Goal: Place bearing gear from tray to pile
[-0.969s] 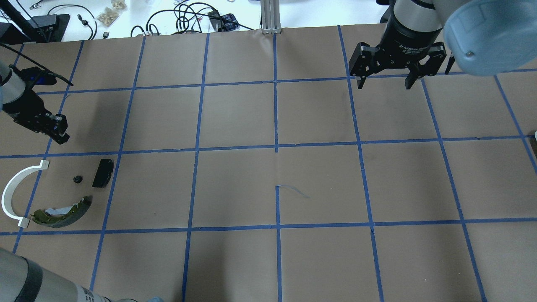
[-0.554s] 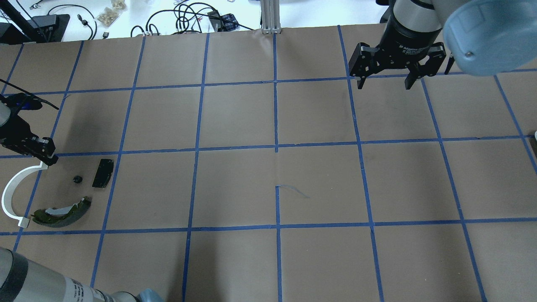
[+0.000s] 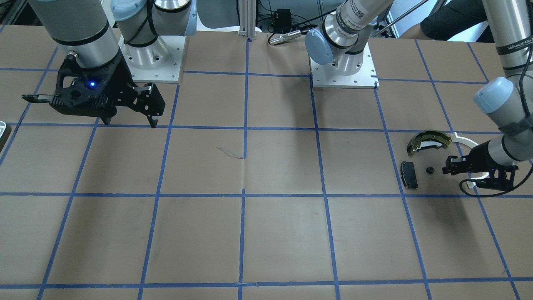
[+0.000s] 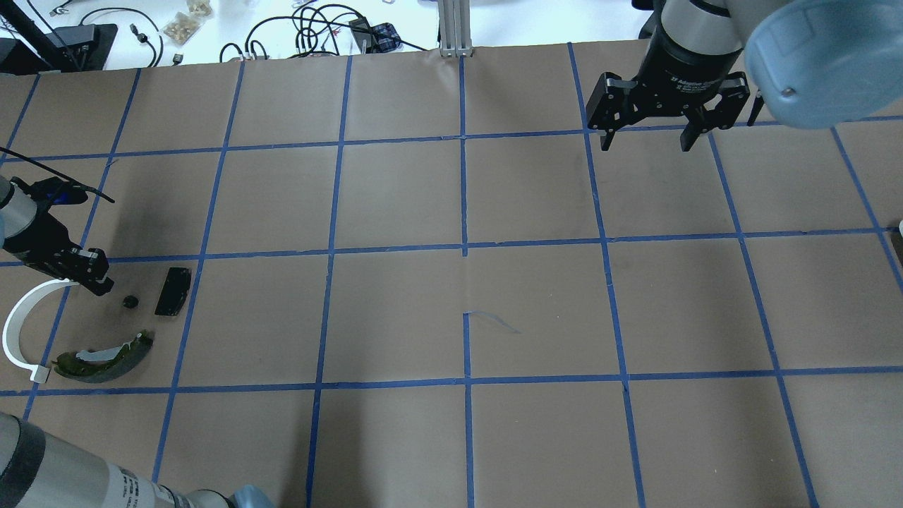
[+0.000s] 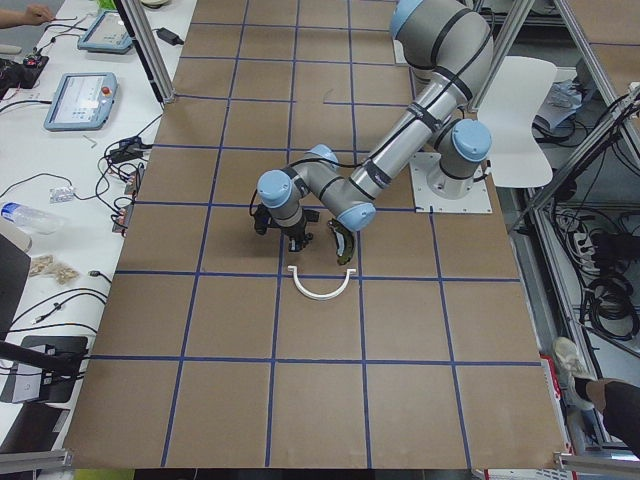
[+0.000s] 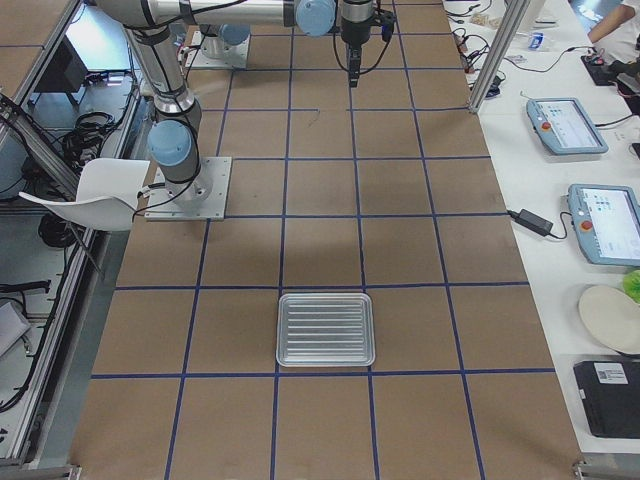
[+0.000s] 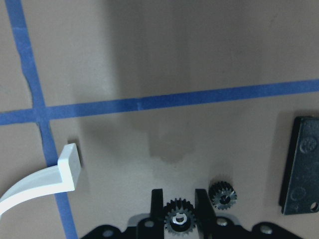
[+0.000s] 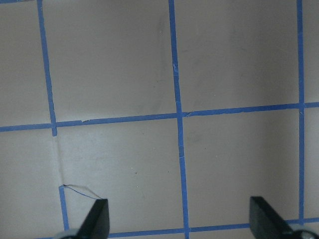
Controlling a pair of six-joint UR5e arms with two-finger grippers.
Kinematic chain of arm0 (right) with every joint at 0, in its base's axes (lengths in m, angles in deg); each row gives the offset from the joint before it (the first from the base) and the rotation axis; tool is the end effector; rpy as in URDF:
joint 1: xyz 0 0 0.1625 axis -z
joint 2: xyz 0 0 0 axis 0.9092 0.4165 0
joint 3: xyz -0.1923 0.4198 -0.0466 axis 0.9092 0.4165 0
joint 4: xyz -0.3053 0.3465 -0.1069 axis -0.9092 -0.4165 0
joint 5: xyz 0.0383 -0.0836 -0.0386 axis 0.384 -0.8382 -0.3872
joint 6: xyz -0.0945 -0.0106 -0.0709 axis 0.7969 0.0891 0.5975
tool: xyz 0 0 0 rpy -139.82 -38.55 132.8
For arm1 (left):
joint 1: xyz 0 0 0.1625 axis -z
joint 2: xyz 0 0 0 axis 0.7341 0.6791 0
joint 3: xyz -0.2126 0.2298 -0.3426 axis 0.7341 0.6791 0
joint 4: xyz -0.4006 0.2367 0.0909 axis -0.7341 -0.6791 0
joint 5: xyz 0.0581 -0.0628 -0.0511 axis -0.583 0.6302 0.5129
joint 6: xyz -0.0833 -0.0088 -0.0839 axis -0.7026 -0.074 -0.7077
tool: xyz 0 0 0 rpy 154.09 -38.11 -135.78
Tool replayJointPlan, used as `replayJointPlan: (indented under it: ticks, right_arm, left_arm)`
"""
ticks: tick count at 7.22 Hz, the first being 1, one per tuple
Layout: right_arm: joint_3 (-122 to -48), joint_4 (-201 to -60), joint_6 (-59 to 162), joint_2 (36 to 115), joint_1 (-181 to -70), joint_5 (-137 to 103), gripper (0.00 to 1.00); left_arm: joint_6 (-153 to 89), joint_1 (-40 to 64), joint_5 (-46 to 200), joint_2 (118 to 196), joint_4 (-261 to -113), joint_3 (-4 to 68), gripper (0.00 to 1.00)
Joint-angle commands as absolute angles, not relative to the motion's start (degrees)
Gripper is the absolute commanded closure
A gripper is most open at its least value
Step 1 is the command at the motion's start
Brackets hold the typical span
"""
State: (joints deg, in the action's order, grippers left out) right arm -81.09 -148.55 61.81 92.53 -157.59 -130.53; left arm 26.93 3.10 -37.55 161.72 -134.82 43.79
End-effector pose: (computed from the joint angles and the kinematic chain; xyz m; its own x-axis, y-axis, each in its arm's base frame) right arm 0.1554 -0.5806 0.4951 -0.9977 0.0673 -0.0027 0.0674 0.9966 -0.0483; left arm 0.3030 -0.5643 0.1765 -0.9921 0.0778 0.0979 0.0942 0.9800 0.1755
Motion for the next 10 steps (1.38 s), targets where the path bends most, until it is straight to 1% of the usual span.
replayJointPlan:
  ticks: [1,5,6,7,8,9,10]
  right_arm:
    - [-81.1,-148.5,61.7,92.5,-157.6,-130.5,0.0]
    - [-81.1,-148.6,61.9,92.2,-157.6,-130.6,0.0]
    - [-81.2,-148.6,61.9,92.2,-157.6,-130.6,0.0]
    - [-81.2,-148.7,61.8,92.1,-157.6,-130.6,0.0]
    - [-81.2,-149.3,62.1,92.1,-157.5,-130.6,0.0]
    - [-81.2,-149.3,62.1,92.1,-157.2,-130.6,0.0]
    - [-81.2,-149.4,62.0,92.1,-157.1,-130.6,0.0]
  left_arm:
    - [27.0,3.0,-37.7,161.4,-134.7,45.5,1.0]
    - [27.2,3.0,-37.9,161.7,-133.9,45.7,1.0]
    - [27.2,3.0,-37.9,161.8,-133.9,45.7,0.9]
    - [27.2,3.0,-37.9,162.0,-133.9,45.7,0.75]
    - [27.2,3.0,-38.0,162.1,-133.9,45.7,0.47]
    - [27.2,3.0,-38.1,162.0,-133.9,45.7,0.3]
    - [27.2,3.0,-38.1,161.9,-134.1,45.7,0.26]
